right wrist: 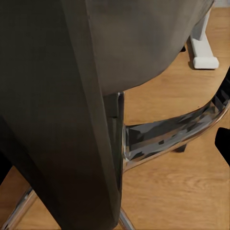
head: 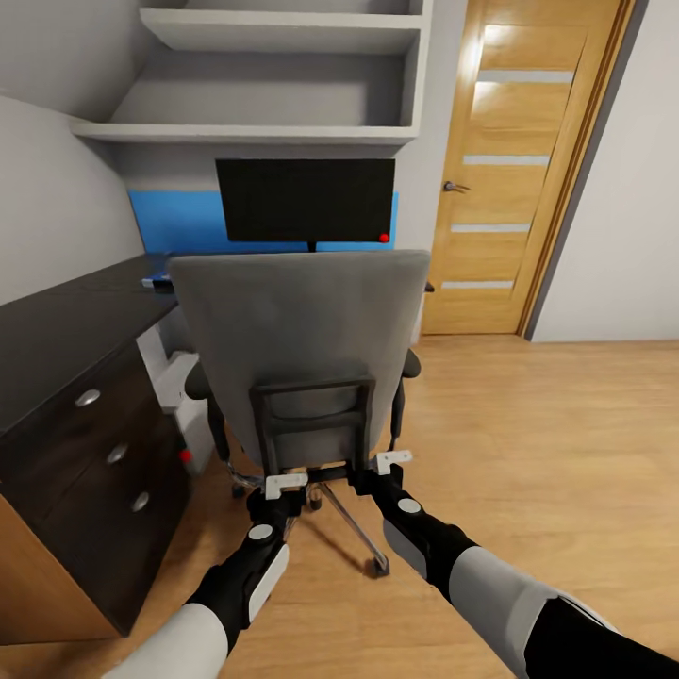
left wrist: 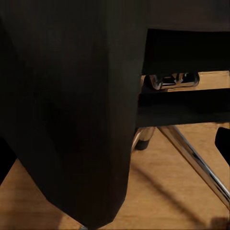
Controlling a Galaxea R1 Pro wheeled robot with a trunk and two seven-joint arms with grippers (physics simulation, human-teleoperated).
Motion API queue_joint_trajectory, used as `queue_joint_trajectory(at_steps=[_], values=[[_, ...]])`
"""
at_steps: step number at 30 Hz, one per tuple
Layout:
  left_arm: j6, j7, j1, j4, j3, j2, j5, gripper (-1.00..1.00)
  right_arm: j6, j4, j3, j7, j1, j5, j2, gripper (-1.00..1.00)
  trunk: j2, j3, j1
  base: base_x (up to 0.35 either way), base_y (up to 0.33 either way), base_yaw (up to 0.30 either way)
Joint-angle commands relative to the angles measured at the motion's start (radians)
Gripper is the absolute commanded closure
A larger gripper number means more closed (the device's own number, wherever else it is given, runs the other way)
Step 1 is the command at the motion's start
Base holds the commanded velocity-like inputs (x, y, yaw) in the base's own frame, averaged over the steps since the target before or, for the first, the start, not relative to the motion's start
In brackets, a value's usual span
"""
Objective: In the bedroom, organize the workspace by keeping the computer under the desk, ensuring the monitor is on the desk, placing the keyboard on the desk next to the monitor, placing the mouse on the desk next to the keyboard, moving the folder from the swivel chair onto the desk next to the mouse, stacking the notebook on top of the folder with the pen on top of the notebook, and positioning the swivel chair next to the desk.
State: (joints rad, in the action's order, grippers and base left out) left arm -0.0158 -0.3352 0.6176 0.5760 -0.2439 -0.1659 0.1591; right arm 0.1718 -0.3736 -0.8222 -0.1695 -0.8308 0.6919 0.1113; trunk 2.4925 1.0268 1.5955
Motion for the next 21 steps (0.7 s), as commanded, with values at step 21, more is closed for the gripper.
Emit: queue_joint_trajectory(at_steps=[21], values=[[-0.003,-0.008,0.001,-0.004,-0.003,0.002,0.013,-1.00,0.006,0.001,-0.001,-0.010,-0.001,0.009,-0.001,-1.00,0.000,0.001,0.000,0.323,0.000,0.000]])
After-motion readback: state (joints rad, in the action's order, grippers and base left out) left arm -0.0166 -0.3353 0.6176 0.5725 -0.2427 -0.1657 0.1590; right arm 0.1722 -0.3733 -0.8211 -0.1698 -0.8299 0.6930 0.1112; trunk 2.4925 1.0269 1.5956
